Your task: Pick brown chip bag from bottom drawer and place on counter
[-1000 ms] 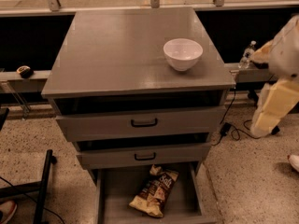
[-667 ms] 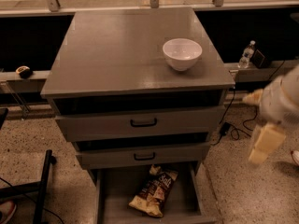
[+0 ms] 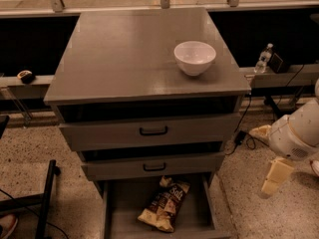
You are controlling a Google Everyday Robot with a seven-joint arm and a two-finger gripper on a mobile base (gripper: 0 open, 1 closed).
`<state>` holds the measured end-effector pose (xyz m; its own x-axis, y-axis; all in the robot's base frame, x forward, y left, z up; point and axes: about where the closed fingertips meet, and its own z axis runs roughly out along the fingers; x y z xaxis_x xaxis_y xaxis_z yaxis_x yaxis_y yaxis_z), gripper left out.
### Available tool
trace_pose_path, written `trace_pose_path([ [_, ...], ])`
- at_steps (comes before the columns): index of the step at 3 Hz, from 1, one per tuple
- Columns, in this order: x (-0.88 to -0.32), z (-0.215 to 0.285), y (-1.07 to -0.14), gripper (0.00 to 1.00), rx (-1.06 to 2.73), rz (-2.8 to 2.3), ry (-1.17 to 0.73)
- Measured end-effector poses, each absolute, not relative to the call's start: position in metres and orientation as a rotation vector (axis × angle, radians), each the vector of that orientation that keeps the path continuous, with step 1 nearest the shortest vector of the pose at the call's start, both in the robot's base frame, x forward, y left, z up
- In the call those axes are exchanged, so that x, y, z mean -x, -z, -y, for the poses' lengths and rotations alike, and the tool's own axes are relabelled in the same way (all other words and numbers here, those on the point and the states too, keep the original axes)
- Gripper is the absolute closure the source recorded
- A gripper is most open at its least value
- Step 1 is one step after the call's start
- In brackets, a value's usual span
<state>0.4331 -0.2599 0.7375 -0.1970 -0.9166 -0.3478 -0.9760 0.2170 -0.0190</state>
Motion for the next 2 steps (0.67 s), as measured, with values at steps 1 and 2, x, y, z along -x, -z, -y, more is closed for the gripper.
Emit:
trace_pose_path([
  [1,-0.446,0.257,-0.692,0.00,1.677,-2.218,-0.409],
  [2,-0.456,0.244,-0.597,0.00,1.520,-2.220,-0.564],
])
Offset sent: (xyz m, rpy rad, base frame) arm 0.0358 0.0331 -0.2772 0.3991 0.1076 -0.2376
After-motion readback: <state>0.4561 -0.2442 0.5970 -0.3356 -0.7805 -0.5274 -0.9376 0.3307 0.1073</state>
